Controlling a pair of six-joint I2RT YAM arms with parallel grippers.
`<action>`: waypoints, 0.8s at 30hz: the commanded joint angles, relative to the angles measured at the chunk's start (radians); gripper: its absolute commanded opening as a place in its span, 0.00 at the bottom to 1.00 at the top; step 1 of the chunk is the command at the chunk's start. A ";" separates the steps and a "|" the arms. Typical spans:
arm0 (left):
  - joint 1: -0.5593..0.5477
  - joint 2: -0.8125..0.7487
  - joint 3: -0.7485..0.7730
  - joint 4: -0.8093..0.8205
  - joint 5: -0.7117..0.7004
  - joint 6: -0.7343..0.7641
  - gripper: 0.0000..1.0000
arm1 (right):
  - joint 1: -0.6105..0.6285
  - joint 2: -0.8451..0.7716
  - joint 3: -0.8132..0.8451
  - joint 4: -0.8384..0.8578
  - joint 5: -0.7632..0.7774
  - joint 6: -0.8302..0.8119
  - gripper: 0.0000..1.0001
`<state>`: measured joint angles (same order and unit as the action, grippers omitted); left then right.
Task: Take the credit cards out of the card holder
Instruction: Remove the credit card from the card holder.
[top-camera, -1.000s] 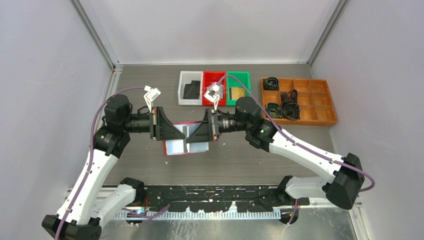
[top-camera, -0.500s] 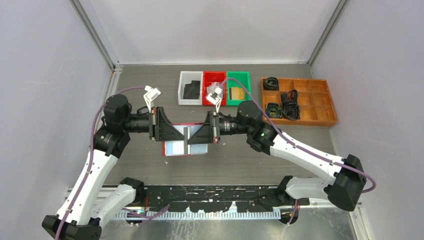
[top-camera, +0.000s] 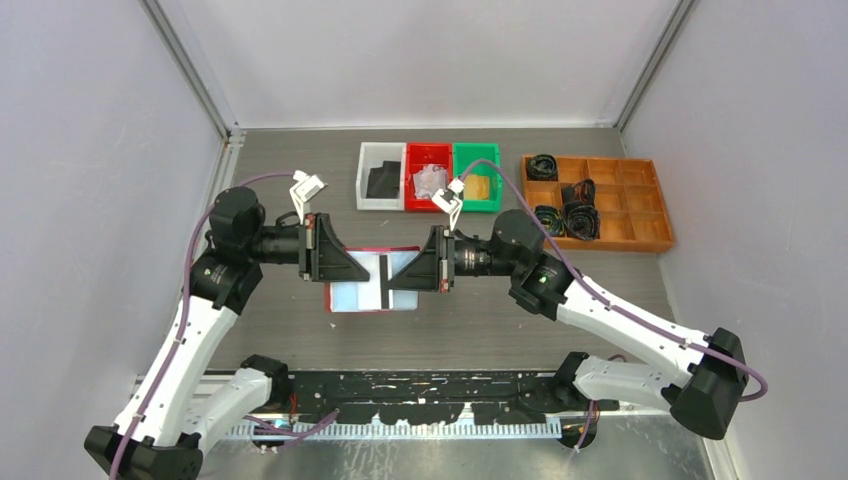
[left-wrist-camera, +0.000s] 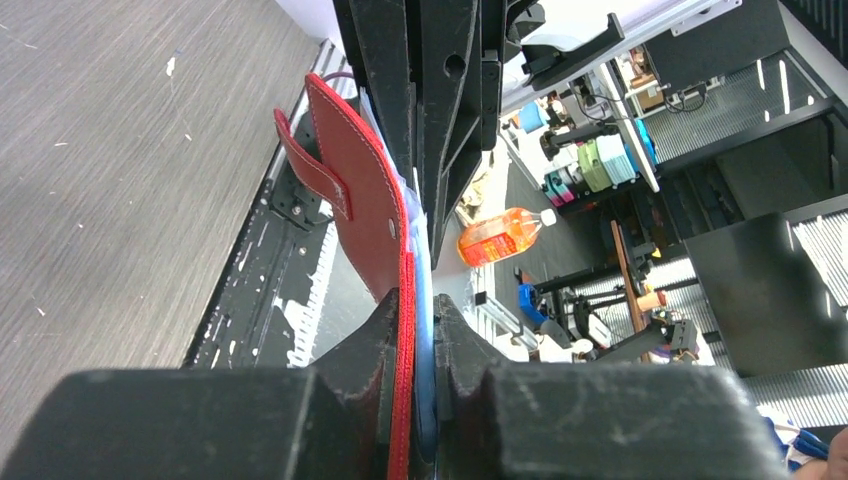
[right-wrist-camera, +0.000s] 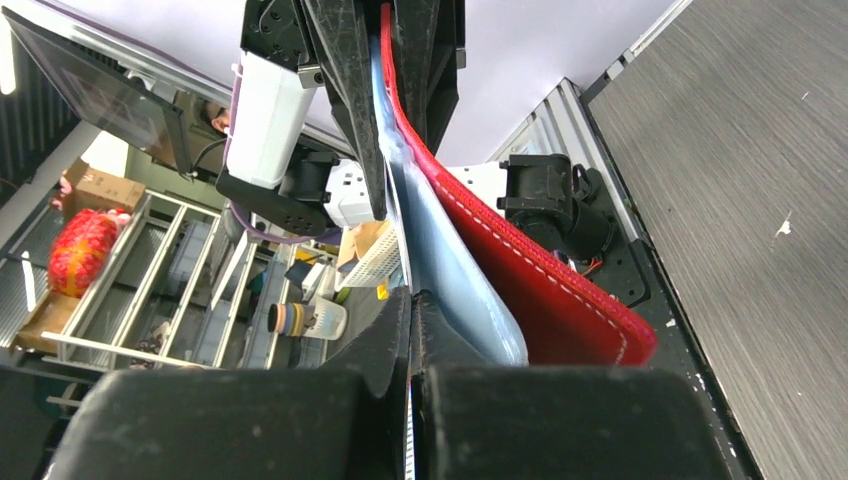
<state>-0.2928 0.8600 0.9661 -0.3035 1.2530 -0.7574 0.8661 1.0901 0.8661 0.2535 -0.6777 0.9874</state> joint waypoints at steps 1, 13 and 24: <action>0.004 -0.011 0.038 0.078 0.067 -0.025 0.10 | -0.013 -0.035 -0.015 -0.056 0.016 -0.044 0.01; 0.006 0.018 0.081 -0.078 -0.024 0.129 0.00 | -0.012 0.048 -0.004 0.272 -0.024 0.150 0.43; 0.019 0.048 0.130 -0.250 -0.019 0.305 0.00 | -0.077 -0.040 0.031 -0.036 -0.043 0.000 0.01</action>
<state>-0.2890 0.9035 1.0405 -0.4797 1.2076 -0.5617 0.8444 1.1709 0.8448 0.4309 -0.7124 1.1149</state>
